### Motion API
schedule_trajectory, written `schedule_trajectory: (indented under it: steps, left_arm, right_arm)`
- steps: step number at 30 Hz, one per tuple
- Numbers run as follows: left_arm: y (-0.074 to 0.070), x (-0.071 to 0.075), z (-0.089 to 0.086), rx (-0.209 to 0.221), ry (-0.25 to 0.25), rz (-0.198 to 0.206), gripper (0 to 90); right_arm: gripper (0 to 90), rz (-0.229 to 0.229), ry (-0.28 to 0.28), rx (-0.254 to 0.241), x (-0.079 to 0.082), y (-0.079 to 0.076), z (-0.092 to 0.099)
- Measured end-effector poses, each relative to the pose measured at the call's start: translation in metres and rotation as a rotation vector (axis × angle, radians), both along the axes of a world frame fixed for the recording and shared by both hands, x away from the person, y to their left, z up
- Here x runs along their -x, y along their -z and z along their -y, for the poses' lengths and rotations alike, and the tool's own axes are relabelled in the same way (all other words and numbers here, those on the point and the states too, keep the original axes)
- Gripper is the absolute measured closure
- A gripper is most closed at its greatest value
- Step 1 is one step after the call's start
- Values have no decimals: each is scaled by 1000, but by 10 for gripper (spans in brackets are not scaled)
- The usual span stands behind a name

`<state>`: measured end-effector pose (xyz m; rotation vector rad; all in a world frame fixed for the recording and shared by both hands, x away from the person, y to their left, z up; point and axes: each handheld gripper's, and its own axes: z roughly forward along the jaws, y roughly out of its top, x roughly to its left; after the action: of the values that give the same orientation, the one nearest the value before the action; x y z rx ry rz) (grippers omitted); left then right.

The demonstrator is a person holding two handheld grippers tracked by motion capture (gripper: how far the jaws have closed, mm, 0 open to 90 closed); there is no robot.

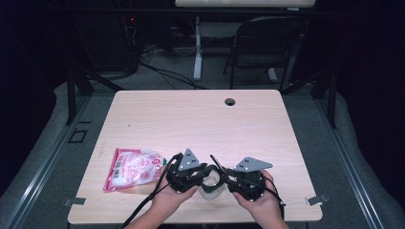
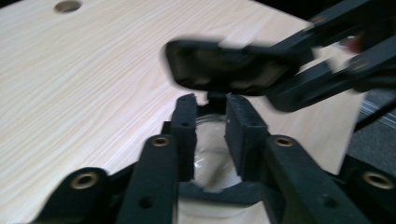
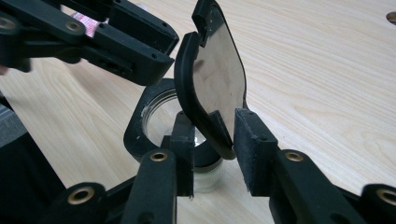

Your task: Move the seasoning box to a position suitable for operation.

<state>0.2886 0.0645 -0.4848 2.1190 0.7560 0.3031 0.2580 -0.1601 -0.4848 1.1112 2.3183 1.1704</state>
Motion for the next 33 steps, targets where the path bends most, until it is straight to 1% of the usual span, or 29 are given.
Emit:
schedule_trajectory:
  steps: [1,2,3,4,5,6,8,9,10,11,12,13,14,15,16,17,18,19,20,21,22,24,25,28,29,30,31,32,33]
  left_arm:
    - [7,-7,-5,-3,-20,-37,670]
    - [7,-7,-5,-3,-20,-37,666]
    - [14,-11,-7,6,-29,-74,658]
    - [14,-11,-7,6,-29,-74,648]
    - [17,-12,-6,11,-29,-82,641]
    - [22,-13,-4,-10,-27,-82,630]
    - [24,-14,-3,-15,-27,-87,602]
    - [29,-15,-1,-23,-30,-100,602]
    - [29,-15,-1,-23,-30,-100,608]
    - [31,-16,0,-24,-26,-109,608]
    - [33,-16,1,-30,-26,-112,627]
    - [35,-17,1,-16,-20,-120,647]
    - [36,-17,2,-13,-21,-121,674]
    - [36,-17,2,-26,-14,-114,680]
    - [36,-17,2,-26,-14,-114,681]
    - [36,-17,1,-30,-10,-105,685]
    - [36,-17,1,-30,-10,-105,686]
    - [36,-17,1,-30,-10,-97,686]
    - [36,-17,1,-30,-10,-97,686]
    - [36,-17,0,-34,-10,-90,686]
    - [36,-17,0,-34,-10,-90,685]
    - [36,-17,-1,-35,-18,-87,686]
    - [36,-17,-2,-26,-25,-90,685]
    - [36,-18,-3,-24,-39,-88,685]
    - [36,-18,-4,-18,-55,-87,684]
    - [36,-18,-4,-18,-55,-87,683]
    - [36,-18,-4,-15,-59,-86,683]
    - [36,-18,-5,6,-63,-94,679]
    - [36,-18,-6,11,-65,-102,685]
  right_arm:
    - [718,-1,4,-9,0,0,1]
    - [718,-1,4,-9,0,0,1]
    - [728,9,10,-18,0,0,2]
    - [728,9,10,-18,0,0,2]
    - [738,6,13,-19,0,0,3]
    - [743,12,16,-23,-1,0,4]
    - [754,12,23,-27,-1,0,5]
    - [760,13,25,-32,-1,0,5]
    - [760,13,25,-32,-1,0,5]
    - [770,15,28,-29,-2,0,6]
    - [780,16,33,-33,-2,0,7]
    - [792,20,38,-29,-2,0,7]
    - [808,23,41,-32,-2,0,8]
    - [826,26,49,-33,-3,0,10]
    - [826,26,49,-33,-3,0,10]
    - [837,19,53,-47,-5,0,12]
    - [837,19,53,-47,-5,0,12]
    - [846,9,62,-70,-8,0,15]
    - [846,9,62,-70,-8,0,15]
    - [849,4,61,-87,-12,0,16]
    - [850,-1,58,-93,-14,0,17]
    - [850,-8,51,-95,-16,0,17]
    - [850,-22,46,-104,-22,-1,18]
    - [850,-32,42,-124,-27,0,18]
    - [850,-36,30,-134,-32,2,19]
    - [850,-34,19,-138,-35,3,20]
    - [850,-34,19,-138,-35,3,20]
    - [853,-33,31,-153,-41,5,21]
    - [854,-36,44,-160,-44,7,21]
